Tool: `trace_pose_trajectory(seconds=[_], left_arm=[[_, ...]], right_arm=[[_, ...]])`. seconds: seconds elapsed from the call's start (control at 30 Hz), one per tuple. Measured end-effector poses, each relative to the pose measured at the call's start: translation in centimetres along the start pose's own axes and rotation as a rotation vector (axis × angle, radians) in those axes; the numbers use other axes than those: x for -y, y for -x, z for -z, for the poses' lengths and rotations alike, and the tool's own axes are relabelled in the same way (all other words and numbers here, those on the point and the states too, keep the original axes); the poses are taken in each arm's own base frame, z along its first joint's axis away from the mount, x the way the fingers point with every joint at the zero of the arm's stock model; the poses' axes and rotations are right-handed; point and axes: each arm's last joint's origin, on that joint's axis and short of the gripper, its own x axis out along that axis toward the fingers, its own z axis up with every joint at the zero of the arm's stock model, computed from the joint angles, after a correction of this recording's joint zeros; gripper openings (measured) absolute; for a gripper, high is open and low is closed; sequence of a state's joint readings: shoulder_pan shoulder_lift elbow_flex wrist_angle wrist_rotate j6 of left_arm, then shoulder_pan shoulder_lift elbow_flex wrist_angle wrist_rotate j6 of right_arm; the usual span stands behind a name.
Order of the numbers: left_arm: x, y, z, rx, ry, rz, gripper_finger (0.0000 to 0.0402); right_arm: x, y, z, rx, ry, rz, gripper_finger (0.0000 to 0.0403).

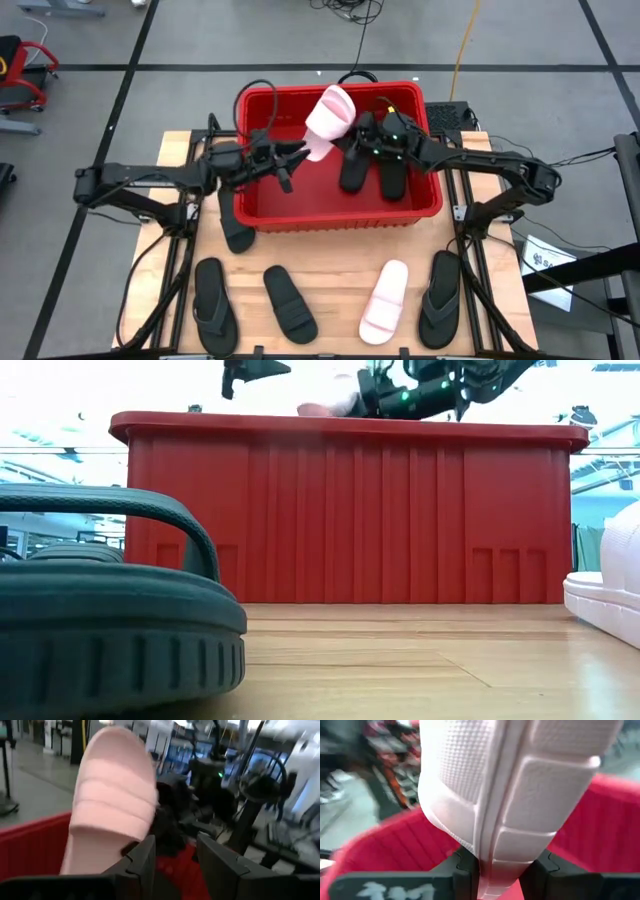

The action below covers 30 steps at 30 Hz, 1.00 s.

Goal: Pick and place slides into bin
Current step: Put the pink slide into the red bin

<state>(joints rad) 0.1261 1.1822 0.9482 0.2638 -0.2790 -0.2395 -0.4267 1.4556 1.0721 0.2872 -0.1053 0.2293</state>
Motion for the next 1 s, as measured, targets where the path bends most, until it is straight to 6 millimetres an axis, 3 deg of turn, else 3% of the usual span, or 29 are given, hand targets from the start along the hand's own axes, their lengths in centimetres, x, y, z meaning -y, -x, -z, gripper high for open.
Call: trace_pose_trajectory(seconds=[0.27, 0.5, 0.63, 0.83, 1.0], left_arm=[[-0.5, 3.6, -2.3, -0.001, -0.052, -0.001, 0.0141], [-0.8, 5.5, -3.6, 0.044, -0.065, 0.006, 0.0141], [-0.8, 5.7, -3.7, 0.041, -0.077, 0.005, 0.0141], [-0.8, 5.6, -3.4, 0.017, -0.098, 0.000, 0.0141], [-0.9, 5.6, -3.4, 0.011, -0.102, 0.000, 0.0141]], right_arm=[[1.5, -1.3, 1.8, -0.104, -0.180, -0.005, 0.0083], [1.8, -2.4, 3.6, -0.208, -0.255, -0.043, 0.0082], [2.3, -3.6, 4.7, -0.254, -0.287, -0.014, 0.0081], [3.2, -7.0, 5.5, -0.331, -0.307, 0.018, 0.0081], [4.5, -7.9, 7.2, -0.431, -0.384, 0.102, 0.0081]])
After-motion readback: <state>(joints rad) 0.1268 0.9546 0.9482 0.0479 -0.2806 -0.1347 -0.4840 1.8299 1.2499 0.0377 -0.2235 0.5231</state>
